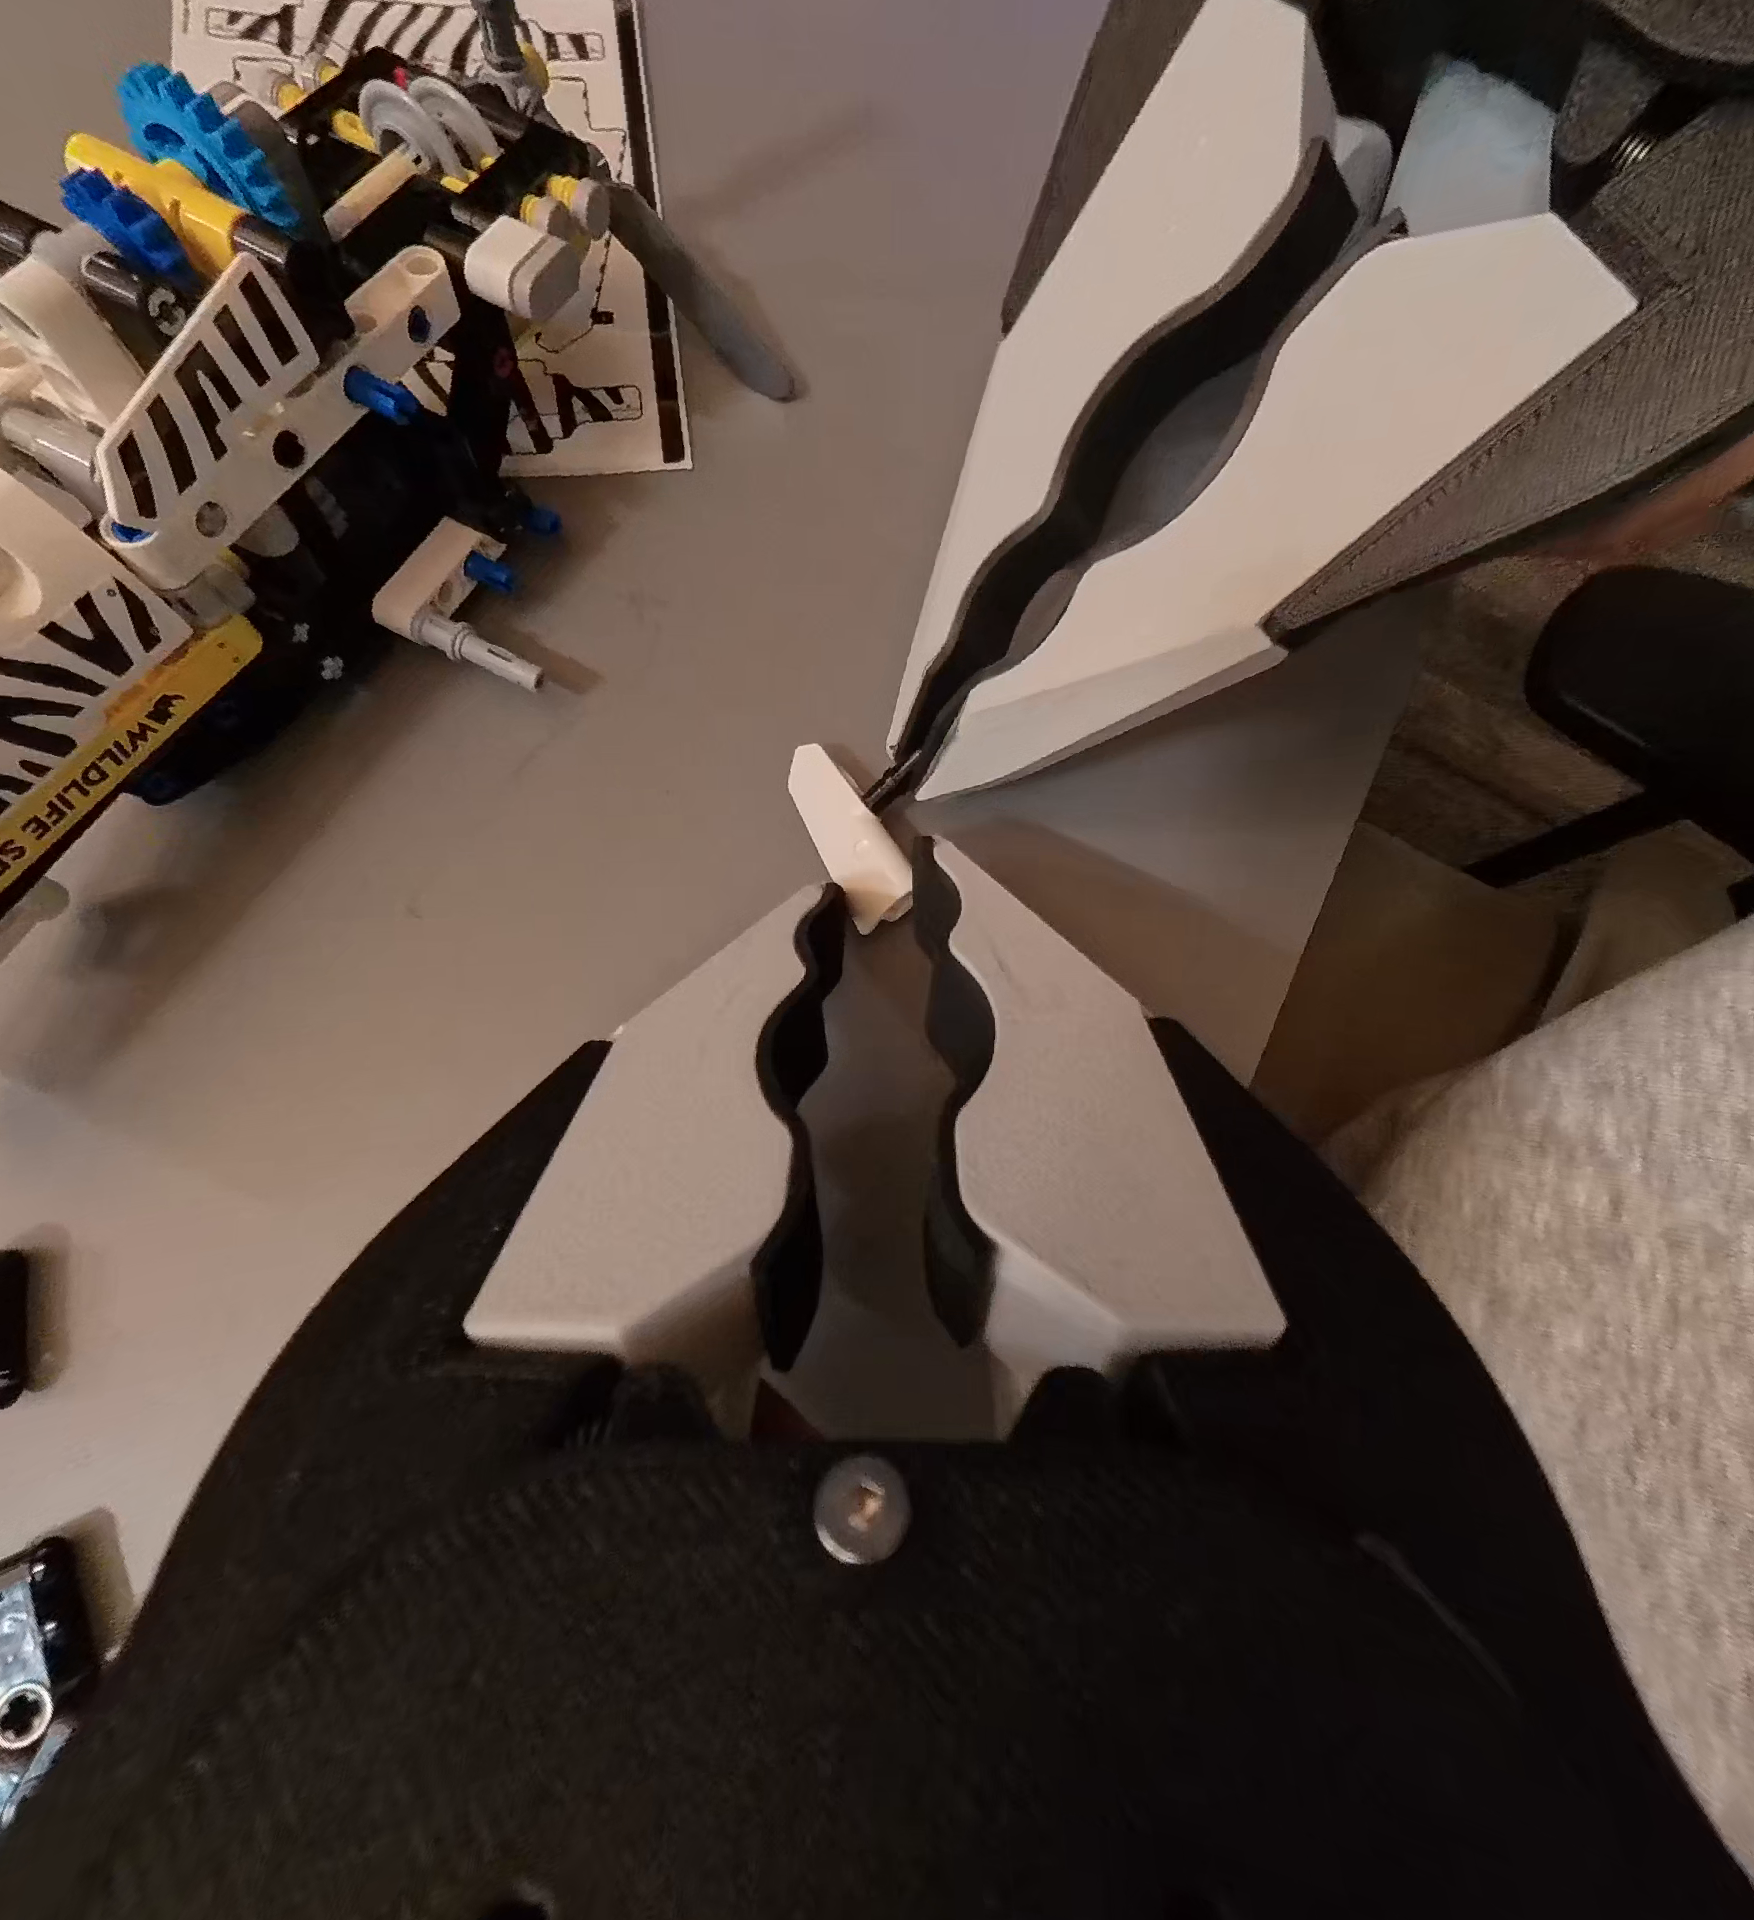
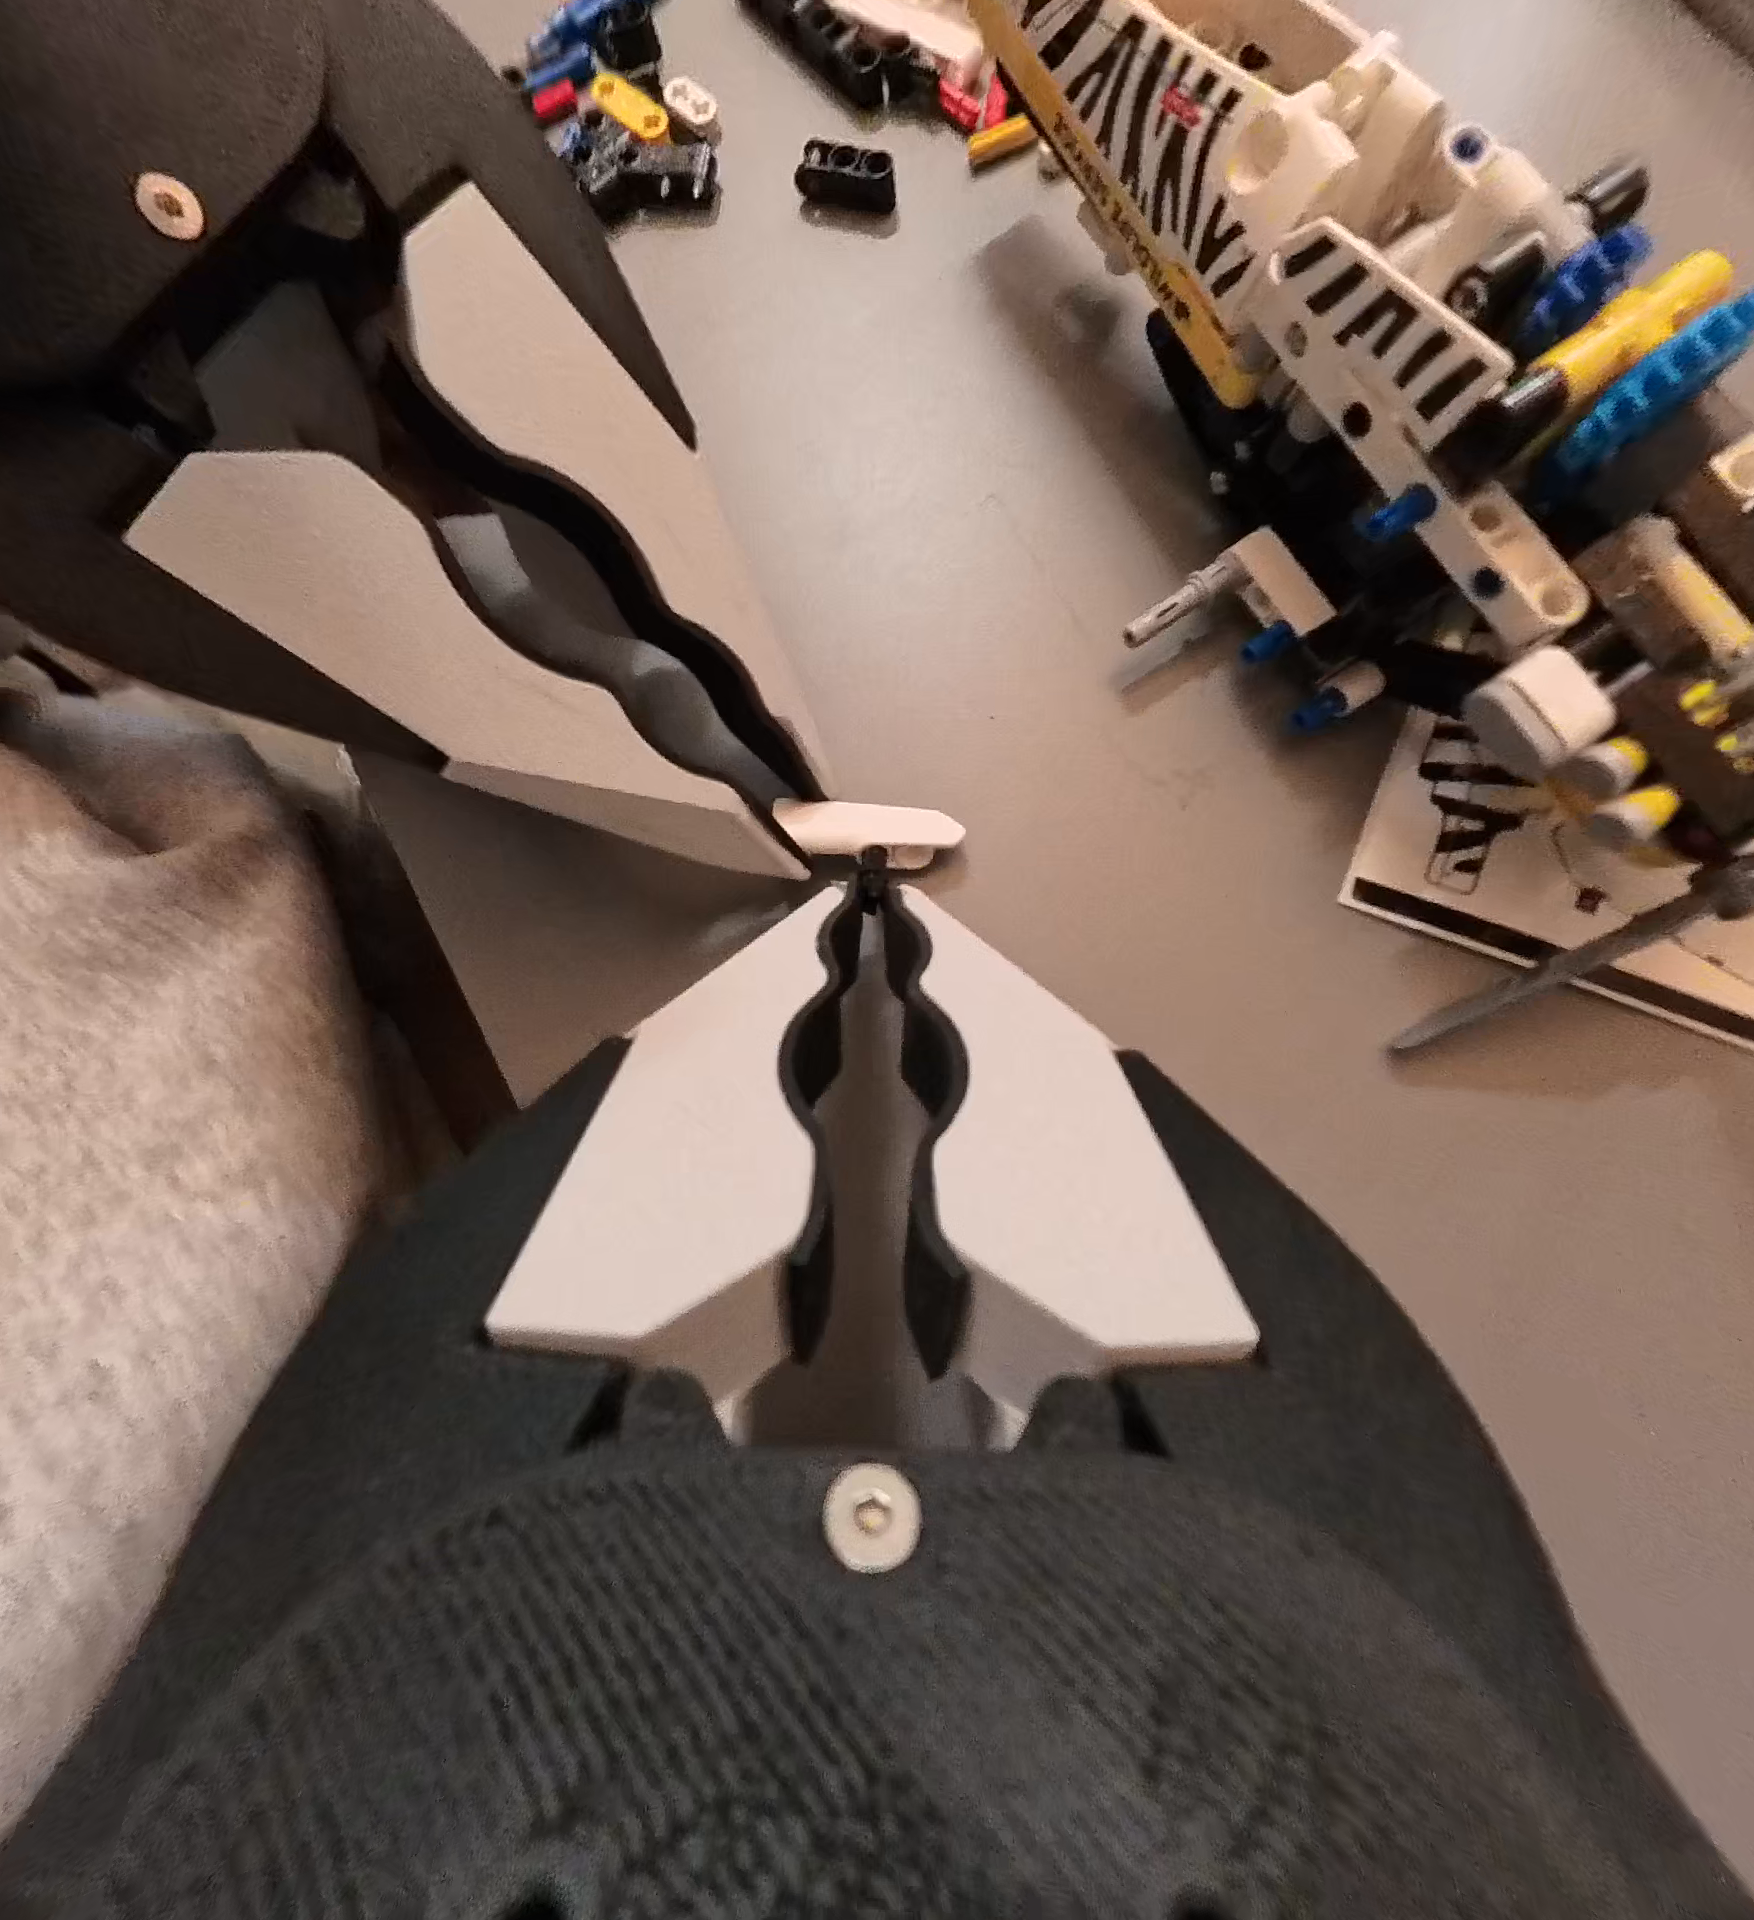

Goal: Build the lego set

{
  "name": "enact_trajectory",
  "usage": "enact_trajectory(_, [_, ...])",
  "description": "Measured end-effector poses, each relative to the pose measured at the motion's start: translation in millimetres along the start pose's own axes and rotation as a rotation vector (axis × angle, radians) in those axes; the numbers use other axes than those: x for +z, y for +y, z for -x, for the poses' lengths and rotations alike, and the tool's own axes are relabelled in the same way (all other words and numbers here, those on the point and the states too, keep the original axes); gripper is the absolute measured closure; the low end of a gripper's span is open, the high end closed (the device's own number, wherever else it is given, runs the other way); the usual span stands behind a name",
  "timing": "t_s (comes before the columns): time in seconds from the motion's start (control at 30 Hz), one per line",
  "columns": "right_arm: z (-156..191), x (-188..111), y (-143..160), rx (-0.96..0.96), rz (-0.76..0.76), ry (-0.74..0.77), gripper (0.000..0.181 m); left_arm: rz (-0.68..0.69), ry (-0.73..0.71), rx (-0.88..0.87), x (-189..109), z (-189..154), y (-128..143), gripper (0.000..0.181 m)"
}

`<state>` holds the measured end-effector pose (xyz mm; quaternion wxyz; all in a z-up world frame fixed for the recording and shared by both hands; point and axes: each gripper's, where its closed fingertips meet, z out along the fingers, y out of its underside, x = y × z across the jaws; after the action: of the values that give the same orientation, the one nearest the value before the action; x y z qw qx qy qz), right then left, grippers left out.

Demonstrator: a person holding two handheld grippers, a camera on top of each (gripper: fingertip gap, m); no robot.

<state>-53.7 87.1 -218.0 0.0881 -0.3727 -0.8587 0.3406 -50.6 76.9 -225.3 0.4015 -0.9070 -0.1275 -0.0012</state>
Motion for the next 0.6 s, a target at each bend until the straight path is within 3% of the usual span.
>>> enact_trajectory(0.3, [-0.3,0.9,-5.0,-0.266,0.16,0.03,0.18,-0.003,0.015,-0.007,0.0,0.1,-1.0,0.167])
enact_trajectory(0.6, [-0.3,1.3,-5.2,-0.154,0.158,-0.17,0.179,-0.004,0.035,-0.027,-0.3,-0.2,-1.3,0.167])
